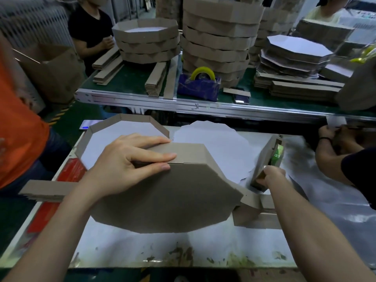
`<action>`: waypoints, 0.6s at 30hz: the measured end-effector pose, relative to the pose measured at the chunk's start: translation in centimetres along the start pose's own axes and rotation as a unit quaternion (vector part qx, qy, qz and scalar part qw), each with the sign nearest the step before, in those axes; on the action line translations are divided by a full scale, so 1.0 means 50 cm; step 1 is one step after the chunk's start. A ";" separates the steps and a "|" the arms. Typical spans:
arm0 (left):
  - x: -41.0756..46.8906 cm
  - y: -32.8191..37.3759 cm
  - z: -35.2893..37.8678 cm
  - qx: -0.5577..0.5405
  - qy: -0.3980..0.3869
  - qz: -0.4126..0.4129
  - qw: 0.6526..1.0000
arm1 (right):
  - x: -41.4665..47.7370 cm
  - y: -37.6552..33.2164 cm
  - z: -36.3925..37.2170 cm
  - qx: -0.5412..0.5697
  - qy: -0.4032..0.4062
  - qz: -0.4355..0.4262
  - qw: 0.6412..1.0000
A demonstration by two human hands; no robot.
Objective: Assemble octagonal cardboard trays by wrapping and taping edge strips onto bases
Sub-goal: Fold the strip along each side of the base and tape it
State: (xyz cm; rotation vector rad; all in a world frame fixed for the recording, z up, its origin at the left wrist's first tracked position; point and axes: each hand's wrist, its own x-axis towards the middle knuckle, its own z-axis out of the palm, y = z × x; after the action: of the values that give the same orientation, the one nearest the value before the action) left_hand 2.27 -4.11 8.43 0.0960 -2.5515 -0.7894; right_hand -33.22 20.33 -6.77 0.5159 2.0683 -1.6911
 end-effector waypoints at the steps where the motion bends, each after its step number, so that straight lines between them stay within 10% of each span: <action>1: 0.001 0.001 0.001 0.001 0.000 -0.001 1.000 | 0.012 -0.002 -0.002 -0.014 0.011 0.010 1.000; 8: 0.010 0.012 -0.002 0.013 0.005 -0.015 1.000 | 0.048 -0.021 0.002 -0.071 0.083 0.066 0.992; 18: 0.007 0.020 -0.002 0.012 0.006 -0.025 1.000 | 0.045 -0.021 0.015 0.186 0.114 0.081 0.973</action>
State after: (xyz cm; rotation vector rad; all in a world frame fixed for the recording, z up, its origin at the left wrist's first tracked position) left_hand 2.06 -3.39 9.22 0.1730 -2.5567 -0.7742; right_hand -35.62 19.43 -7.22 1.0118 1.7960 -2.0047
